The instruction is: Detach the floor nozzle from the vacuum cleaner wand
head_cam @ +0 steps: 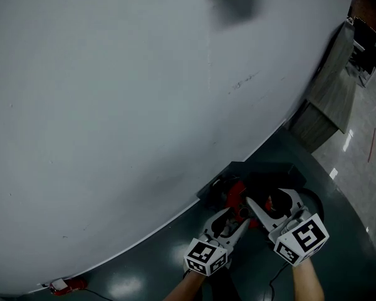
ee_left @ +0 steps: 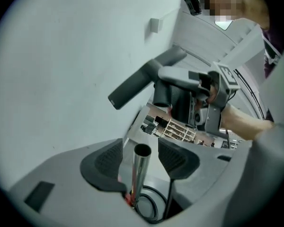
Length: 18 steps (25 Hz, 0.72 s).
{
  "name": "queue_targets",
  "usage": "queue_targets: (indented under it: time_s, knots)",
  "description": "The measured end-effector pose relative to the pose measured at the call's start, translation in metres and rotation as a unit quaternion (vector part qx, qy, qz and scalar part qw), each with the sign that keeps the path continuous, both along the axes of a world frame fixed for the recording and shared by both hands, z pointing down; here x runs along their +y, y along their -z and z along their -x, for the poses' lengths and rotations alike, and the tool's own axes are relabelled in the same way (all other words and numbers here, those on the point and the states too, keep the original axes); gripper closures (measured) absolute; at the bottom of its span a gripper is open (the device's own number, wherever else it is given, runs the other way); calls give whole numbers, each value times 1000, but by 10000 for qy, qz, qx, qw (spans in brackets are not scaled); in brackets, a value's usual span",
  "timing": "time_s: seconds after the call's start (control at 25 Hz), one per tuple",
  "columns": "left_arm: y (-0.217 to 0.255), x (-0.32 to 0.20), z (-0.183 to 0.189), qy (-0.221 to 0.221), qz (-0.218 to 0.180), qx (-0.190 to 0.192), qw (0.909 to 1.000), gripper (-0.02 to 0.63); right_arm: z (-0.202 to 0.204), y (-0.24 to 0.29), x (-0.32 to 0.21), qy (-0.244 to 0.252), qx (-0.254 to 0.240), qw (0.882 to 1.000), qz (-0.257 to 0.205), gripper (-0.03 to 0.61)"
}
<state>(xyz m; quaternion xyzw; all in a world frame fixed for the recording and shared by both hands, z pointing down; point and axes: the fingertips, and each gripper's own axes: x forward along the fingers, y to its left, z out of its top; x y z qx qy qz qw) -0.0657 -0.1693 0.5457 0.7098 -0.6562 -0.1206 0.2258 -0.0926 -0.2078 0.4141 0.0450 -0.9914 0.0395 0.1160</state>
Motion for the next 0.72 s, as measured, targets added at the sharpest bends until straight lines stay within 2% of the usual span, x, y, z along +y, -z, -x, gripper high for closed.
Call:
queue_targets:
  time_s: [0.2, 0.24, 0.32, 0.4, 0.48, 0.72]
  knots:
    - [73, 29, 19, 242, -329, 9, 9992, 390, -31, 33, -8, -565, -537, 9941, 756, 384]
    - [90, 34, 24, 281, -367, -30, 9989, 411, -38, 41, -9, -683, -657, 9915, 892, 385]
    - [122, 43, 37, 378, -414, -191, 9982, 506, -52, 57, -10, -894, -876, 9862, 1082, 383]
    - [153, 51, 51, 491, -485, -387, 9969, 574, -64, 70, -10, -1085, -1053, 9812, 1202, 385]
    - [182, 59, 58, 531, -580, -550, 9954, 600, -77, 82, -7, -1275, -1215, 9756, 1309, 385]
    - [227, 68, 60, 414, -757, -820, 9929, 611, -107, 94, 3, -1650, -1427, 9663, 1365, 385]
